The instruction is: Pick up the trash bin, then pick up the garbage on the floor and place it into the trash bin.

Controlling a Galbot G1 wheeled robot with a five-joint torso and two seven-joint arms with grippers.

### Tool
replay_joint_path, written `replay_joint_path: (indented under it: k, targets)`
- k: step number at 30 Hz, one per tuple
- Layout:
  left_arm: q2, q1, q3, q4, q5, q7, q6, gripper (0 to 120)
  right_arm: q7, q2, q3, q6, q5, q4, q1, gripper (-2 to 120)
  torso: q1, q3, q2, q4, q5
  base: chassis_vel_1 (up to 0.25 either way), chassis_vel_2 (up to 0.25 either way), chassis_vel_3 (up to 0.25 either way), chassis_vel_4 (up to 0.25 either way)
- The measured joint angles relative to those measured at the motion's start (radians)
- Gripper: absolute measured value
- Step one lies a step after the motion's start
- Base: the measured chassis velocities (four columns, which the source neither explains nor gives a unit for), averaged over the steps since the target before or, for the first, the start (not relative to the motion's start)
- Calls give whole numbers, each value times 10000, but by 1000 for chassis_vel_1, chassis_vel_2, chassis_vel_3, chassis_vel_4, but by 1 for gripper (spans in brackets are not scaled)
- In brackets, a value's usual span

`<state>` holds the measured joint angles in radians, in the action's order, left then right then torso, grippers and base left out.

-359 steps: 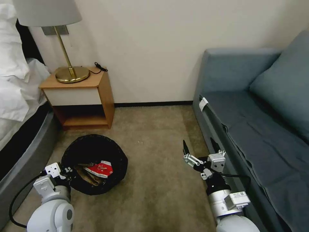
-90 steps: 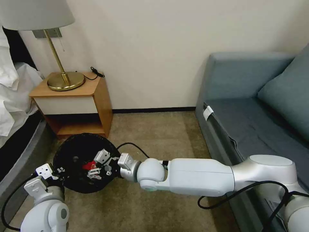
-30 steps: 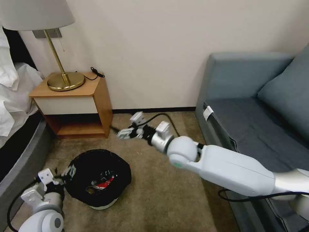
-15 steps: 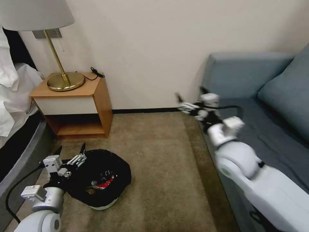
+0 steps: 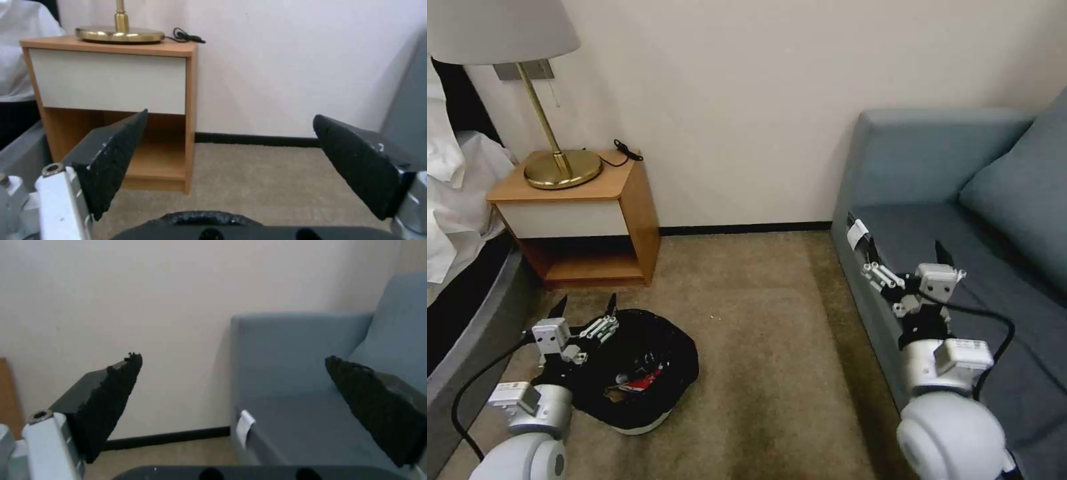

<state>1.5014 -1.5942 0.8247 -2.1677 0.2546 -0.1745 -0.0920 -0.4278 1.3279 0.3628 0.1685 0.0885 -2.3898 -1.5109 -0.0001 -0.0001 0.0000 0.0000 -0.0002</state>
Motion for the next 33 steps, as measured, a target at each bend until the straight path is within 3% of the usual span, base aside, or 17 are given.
replay_joint_path:
  k: [8, 14, 18, 25, 33]
  targets:
    - [-50, -243, -319, 27, -192, -16, 181, 100, 473, 819, -289, -671, -651, 266, -375, 100, 1, 1, 0, 1, 1, 0, 0, 0, 0]
    - [-108, -242, -341, 202, -184, -722, 744, 100, 1041, 1042, -461, -1342, -686, 474, -617, 100, 0, 1, 0, 0, 1, 0, 0, 0, 0]
    - [-116, -216, -325, 260, -157, -795, 890, 100, 1195, 1097, -477, -1540, -725, 511, -729, 100, 0, 1, 0, 0, 1, 0, 0, 0, 0]
    - [-54, -253, -331, 281, -216, -238, 1439, 100, 1310, 1216, -555, -1866, -1039, 646, -988, 100, 0, 1, 0, 0, 2, 0, 0, 0, 0]
    - [-33, -309, -341, 277, -221, 169, 1486, 100, 1308, 1225, -572, -1874, -1109, 712, -998, 100, 0, 1, 0, 0, 2, 0, 0, 0, 0]
